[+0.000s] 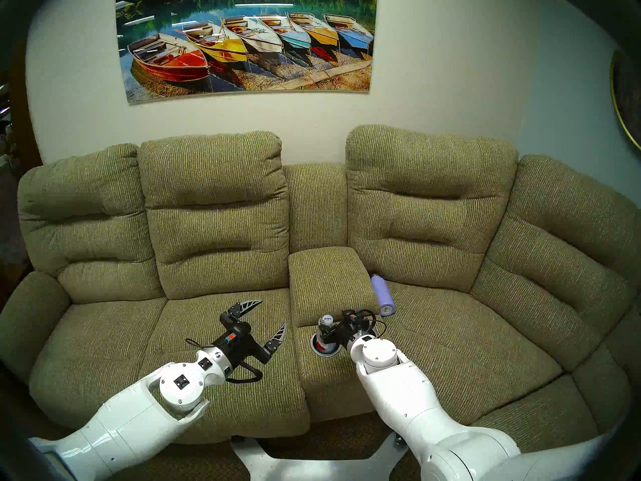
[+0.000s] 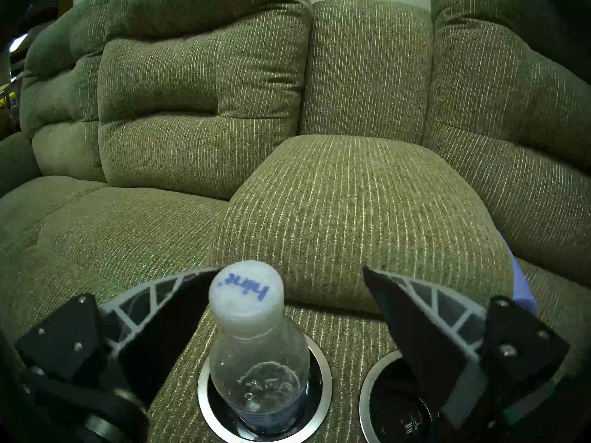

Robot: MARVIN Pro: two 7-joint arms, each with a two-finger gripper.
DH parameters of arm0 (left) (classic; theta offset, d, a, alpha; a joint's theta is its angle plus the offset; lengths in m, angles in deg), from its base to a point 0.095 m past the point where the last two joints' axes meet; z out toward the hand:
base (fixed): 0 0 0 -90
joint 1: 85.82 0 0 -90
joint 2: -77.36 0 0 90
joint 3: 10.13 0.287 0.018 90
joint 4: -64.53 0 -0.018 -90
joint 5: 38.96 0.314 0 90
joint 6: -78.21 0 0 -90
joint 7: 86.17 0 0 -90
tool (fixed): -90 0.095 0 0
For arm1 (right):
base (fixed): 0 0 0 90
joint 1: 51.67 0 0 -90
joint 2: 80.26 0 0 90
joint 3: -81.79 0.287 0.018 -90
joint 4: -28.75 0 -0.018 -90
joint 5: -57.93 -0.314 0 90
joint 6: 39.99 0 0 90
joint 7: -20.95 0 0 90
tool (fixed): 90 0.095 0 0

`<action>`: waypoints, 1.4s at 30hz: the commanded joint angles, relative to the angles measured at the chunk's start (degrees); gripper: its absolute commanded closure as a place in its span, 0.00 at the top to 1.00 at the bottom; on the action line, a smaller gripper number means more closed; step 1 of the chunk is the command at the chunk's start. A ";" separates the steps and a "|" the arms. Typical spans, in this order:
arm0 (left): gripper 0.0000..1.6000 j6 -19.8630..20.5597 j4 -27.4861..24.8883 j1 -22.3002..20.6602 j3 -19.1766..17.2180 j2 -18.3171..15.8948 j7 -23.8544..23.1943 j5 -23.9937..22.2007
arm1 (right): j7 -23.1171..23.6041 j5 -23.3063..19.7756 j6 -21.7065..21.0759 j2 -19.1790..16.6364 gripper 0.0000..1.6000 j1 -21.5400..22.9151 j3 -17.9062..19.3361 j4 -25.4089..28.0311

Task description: Take bottles out of cup holder

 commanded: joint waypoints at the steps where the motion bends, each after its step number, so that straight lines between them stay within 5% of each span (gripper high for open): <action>1: 1.00 -0.42 -0.84 -0.16 -0.13 0.04 0.00 -0.02 | -0.06 -0.38 1.32 0.90 1.00 3.86 0.29 -1.50; 18: 1.00 -0.44 -0.84 -0.20 -0.05 -0.02 0.06 -0.06 | 0.48 -0.52 3.64 1.81 0.96 8.85 0.15 -10.79; 19: 1.00 -0.44 -0.84 -0.20 -0.05 -0.02 0.06 -0.07 | 0.53 -0.50 3.84 1.84 0.87 9.02 0.13 -11.20; 20: 1.00 -0.44 -0.85 -0.20 -0.05 -0.02 0.07 -0.07 | 0.71 -0.48 4.01 1.83 0.64 9.20 0.09 -11.57; 21: 1.00 -0.44 -0.85 -0.20 -0.04 -0.03 0.07 -0.07 | 0.98 -0.45 4.52 1.84 0.00 9.52 0.05 -12.27; 30: 1.00 -0.45 -0.85 -0.22 0.00 -0.05 0.10 -0.09 | 1.61 -0.39 6.34 1.79 0.00 9.35 -0.07 -12.17; 42: 1.00 -0.39 -0.77 -0.31 0.08 -0.06 0.12 -0.11 | 2.17 -1.17 10.83 0.24 0.00 7.15 0.98 -3.22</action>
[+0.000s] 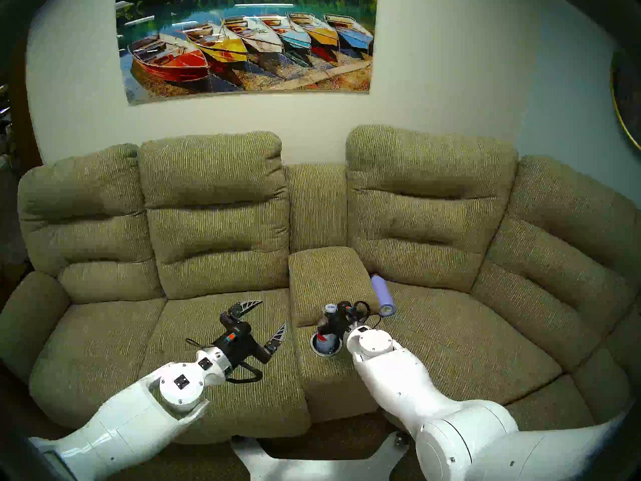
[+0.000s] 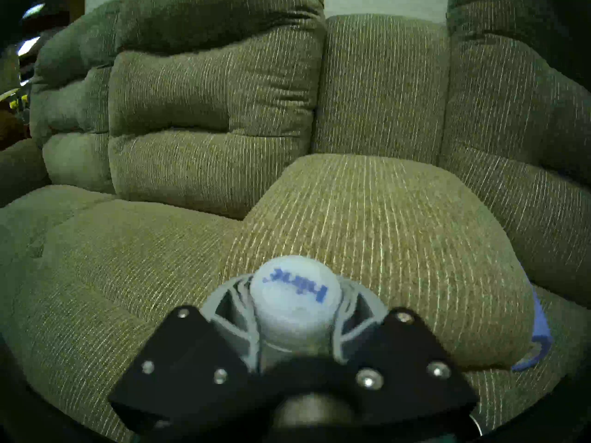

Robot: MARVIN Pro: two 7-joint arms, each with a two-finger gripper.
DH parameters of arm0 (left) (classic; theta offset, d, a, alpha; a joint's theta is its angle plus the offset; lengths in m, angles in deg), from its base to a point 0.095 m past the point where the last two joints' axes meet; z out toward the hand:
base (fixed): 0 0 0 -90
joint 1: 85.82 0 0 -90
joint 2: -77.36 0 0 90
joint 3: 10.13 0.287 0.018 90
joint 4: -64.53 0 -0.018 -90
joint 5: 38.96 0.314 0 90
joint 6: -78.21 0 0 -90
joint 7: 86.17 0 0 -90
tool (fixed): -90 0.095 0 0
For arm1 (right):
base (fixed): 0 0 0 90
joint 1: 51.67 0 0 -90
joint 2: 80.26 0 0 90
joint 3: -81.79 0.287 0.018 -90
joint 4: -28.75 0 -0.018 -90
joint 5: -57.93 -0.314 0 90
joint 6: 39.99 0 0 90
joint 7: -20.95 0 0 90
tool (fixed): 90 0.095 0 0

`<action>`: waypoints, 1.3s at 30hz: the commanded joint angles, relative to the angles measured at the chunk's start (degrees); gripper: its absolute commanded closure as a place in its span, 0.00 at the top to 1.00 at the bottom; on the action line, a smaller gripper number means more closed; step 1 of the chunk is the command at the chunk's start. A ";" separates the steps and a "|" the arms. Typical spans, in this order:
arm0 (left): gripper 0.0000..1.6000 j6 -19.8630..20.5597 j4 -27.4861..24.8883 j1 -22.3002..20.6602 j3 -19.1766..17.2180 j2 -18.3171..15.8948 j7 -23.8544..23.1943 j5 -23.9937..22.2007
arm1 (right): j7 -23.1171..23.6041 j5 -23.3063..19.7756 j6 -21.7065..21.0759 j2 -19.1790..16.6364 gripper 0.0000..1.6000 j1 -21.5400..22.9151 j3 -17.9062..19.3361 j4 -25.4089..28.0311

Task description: Take bottles out of cup holder

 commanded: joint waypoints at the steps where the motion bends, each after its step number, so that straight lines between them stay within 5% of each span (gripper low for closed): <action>1: 1.00 -0.39 -0.78 -0.20 -0.11 0.07 -0.01 -0.02 | -0.43 -0.73 3.56 -1.08 0.00 -0.26 1.06 6.56; 23: 1.00 -0.40 -0.78 -0.26 -0.01 0.00 0.06 -0.08 | -5.96 -3.05 3.63 -5.14 0.00 -7.86 9.06 20.63; 39: 1.00 -0.46 -0.83 -0.25 0.05 -0.08 0.12 -0.13 | -4.94 -3.57 -4.04 -7.89 0.00 -13.36 11.85 32.98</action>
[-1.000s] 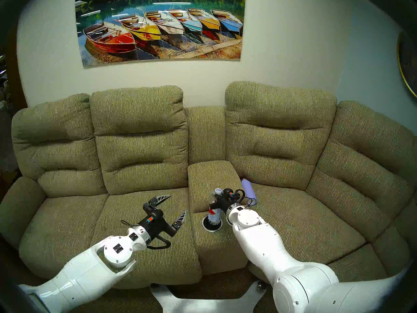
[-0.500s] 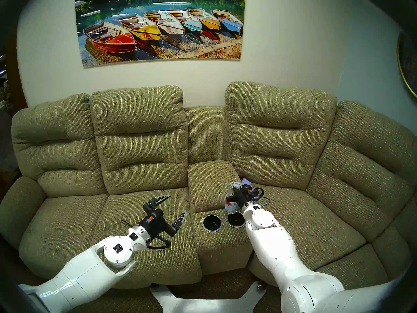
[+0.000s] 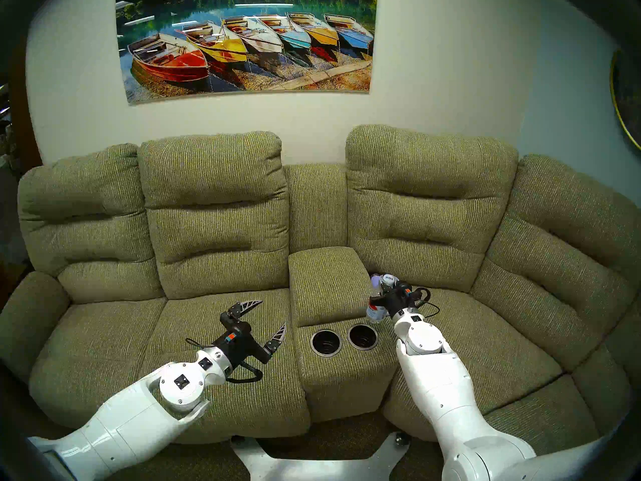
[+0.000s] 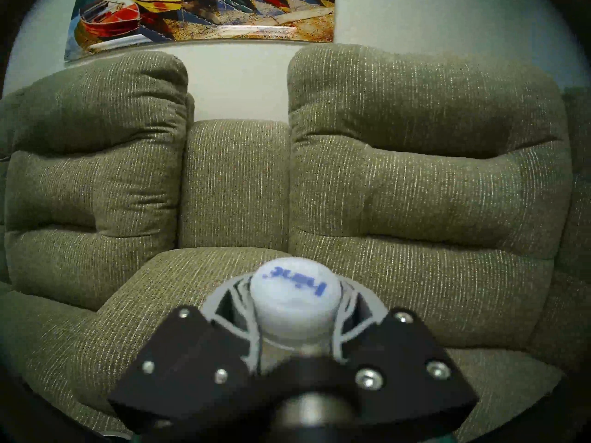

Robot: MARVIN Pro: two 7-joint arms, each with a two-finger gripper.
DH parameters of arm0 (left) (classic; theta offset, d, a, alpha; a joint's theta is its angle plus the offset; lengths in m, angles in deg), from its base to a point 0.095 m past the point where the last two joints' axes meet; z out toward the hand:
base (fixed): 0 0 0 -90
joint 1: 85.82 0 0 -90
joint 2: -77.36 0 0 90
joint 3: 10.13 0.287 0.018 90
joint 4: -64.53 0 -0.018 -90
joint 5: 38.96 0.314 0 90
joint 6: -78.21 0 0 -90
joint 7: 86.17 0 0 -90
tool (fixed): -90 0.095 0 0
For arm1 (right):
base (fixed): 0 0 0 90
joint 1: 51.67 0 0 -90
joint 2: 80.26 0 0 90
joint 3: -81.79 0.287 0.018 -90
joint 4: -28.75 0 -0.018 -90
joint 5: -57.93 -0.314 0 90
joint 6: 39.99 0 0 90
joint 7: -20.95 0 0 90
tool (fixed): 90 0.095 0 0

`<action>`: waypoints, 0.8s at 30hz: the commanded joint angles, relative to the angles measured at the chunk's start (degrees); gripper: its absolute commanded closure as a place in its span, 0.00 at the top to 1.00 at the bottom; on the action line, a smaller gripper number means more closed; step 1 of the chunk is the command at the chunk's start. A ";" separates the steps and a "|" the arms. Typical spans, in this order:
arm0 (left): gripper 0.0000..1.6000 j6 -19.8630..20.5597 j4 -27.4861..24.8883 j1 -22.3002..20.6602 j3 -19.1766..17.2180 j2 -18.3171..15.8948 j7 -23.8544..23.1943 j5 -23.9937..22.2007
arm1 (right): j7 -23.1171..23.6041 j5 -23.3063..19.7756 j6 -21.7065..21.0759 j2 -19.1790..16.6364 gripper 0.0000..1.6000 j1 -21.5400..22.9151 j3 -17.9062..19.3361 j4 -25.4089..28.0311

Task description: Take bottles out of cup holder

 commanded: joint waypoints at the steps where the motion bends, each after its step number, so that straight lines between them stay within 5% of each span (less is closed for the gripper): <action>1: 1.00 -0.46 -0.85 -0.13 -0.14 0.03 0.01 -0.04 | 1.42 -0.30 -2.71 -1.35 0.00 -0.42 0.43 5.48; 10: 1.00 -0.47 -0.86 -0.13 -0.11 0.00 0.04 -0.06 | 3.19 -1.08 -7.61 -2.87 0.00 -1.39 2.35 9.26; 24: 1.00 -0.44 -0.83 -0.19 -0.05 -0.02 0.07 -0.09 | 4.74 -0.90 -6.02 -5.12 0.00 6.95 3.16 -5.48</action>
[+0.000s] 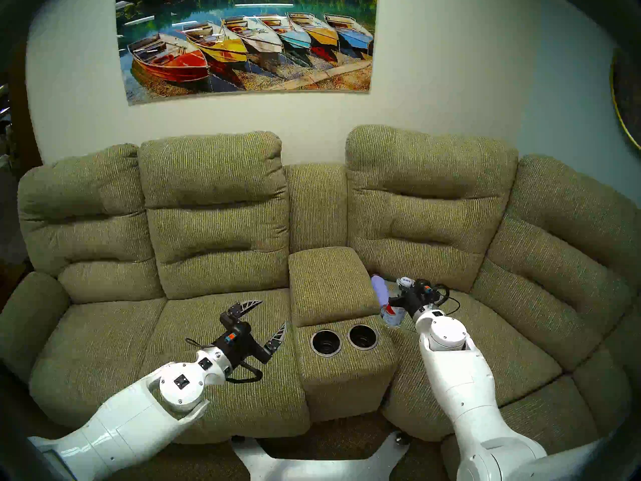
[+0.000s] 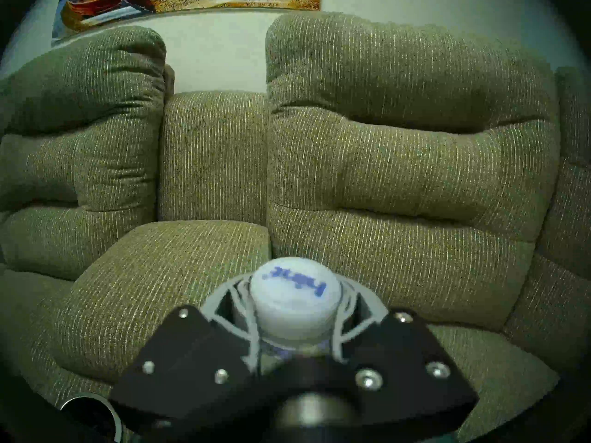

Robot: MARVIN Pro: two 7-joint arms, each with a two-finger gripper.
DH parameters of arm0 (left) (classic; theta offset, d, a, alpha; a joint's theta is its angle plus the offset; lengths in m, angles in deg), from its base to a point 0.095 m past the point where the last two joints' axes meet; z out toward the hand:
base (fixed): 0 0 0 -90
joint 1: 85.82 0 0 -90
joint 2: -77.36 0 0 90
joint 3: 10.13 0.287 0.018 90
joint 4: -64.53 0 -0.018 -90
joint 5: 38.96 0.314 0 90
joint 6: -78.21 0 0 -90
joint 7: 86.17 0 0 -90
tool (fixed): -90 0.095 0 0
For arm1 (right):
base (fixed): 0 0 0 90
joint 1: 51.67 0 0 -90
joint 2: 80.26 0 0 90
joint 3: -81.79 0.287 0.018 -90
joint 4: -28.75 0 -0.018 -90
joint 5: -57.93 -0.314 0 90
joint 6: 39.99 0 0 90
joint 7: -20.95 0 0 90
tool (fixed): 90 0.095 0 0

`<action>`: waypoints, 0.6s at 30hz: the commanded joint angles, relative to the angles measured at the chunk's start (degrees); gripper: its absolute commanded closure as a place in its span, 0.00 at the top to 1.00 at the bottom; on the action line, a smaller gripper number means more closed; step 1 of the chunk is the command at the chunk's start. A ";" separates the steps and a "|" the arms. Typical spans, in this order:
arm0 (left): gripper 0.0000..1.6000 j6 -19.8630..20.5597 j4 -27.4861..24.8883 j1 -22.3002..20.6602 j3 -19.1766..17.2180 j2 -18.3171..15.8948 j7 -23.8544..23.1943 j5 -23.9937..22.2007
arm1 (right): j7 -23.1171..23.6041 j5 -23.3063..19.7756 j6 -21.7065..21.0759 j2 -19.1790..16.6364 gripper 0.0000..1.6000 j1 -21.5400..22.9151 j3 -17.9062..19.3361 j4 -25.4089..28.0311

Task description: Take bottles out of cup holder

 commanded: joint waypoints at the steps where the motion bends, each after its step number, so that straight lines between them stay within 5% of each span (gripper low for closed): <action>1: 1.00 -0.43 -0.80 -0.17 -0.12 0.06 0.00 -0.02 | -0.03 0.13 2.05 -1.03 0.00 6.30 -0.43 -5.38; 18: 1.00 -0.41 -0.77 -0.24 -0.03 0.03 0.04 -0.06 | -2.66 2.01 8.41 -1.97 0.00 14.30 -0.88 -19.39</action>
